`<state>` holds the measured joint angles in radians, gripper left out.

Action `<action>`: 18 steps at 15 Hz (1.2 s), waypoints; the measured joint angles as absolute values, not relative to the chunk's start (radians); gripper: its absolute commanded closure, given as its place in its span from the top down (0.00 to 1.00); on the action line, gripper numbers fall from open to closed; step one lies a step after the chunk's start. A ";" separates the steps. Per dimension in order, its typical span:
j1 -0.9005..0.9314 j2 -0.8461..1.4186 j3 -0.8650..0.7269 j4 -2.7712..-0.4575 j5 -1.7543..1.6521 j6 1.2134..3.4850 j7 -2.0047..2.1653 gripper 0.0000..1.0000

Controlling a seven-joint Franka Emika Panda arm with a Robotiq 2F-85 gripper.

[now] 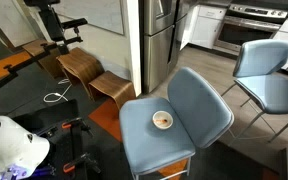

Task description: Take the orange marker out of the white bowl

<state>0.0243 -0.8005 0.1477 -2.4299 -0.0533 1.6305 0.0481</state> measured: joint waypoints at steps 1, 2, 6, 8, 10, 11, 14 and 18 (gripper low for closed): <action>0.024 -0.801 0.148 -2.430 -0.053 1.631 0.048 1.00; 0.024 -0.801 0.148 -2.430 -0.053 1.631 0.048 1.00; 0.024 -0.801 0.148 -2.430 -0.053 1.631 0.048 1.00; 0.024 -0.801 0.148 -2.430 -0.053 1.631 0.048 1.00; 0.024 -0.801 0.148 -2.430 -0.053 1.631 0.048 1.00; 0.024 -0.801 0.148 -2.430 -0.053 1.631 0.048 1.00; 0.025 -0.793 0.140 -2.429 -0.053 1.638 0.045 1.00; 0.024 -0.695 0.078 -2.413 -0.055 1.708 -0.005 1.00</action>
<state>0.0236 -0.6950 0.0777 -2.4131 -0.0551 1.7081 -0.0050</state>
